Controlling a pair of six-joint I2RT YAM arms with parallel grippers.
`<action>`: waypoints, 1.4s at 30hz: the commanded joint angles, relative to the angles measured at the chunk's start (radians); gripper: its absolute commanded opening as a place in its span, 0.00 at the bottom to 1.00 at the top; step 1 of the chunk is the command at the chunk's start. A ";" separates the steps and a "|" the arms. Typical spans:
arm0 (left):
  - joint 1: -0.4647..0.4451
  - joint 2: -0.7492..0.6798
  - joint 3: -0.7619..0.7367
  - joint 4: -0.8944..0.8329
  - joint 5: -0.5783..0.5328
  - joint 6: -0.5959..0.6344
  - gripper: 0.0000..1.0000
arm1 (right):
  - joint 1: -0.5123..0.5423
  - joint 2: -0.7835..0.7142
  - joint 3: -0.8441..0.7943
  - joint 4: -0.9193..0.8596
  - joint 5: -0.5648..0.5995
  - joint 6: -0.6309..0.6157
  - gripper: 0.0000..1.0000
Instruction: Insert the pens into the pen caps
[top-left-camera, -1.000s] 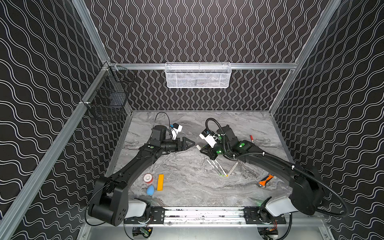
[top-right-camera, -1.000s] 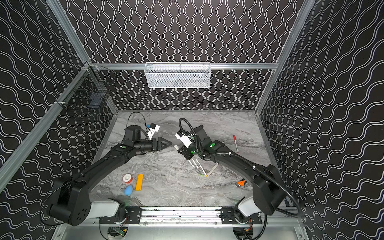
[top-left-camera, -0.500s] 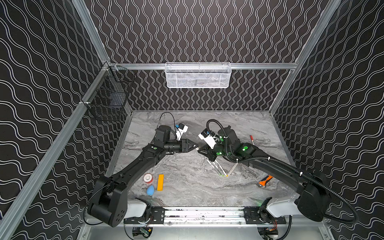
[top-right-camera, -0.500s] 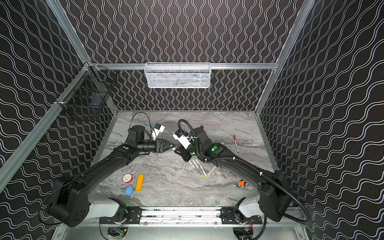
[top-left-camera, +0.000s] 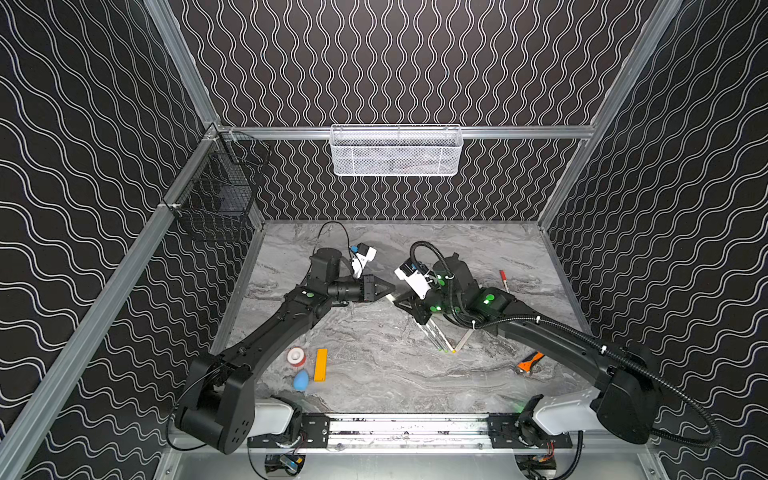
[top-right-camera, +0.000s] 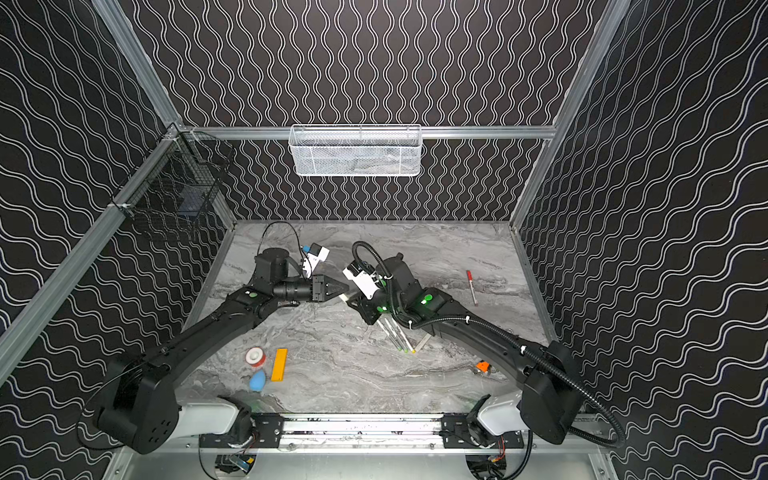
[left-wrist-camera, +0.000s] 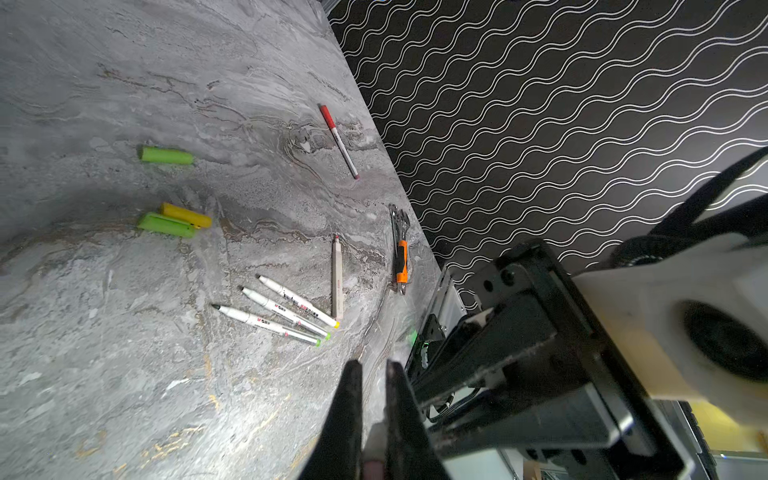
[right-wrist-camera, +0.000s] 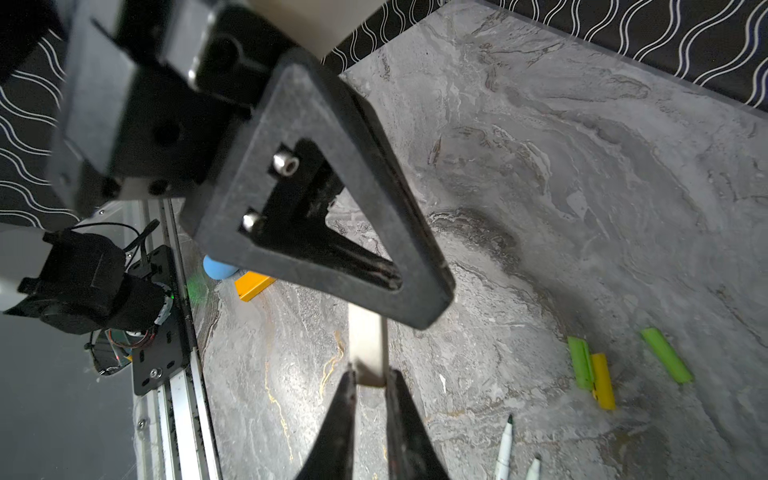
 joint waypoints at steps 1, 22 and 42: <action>0.000 0.003 0.014 0.019 0.005 0.002 0.01 | 0.002 0.002 0.004 0.045 0.010 0.014 0.17; 0.039 0.025 0.181 -0.399 -0.193 0.261 0.00 | -0.133 0.040 -0.075 -0.188 0.356 0.412 0.70; 0.066 0.036 0.154 -0.351 -0.126 0.241 0.00 | -0.155 -0.034 -0.376 -0.302 0.626 0.800 0.83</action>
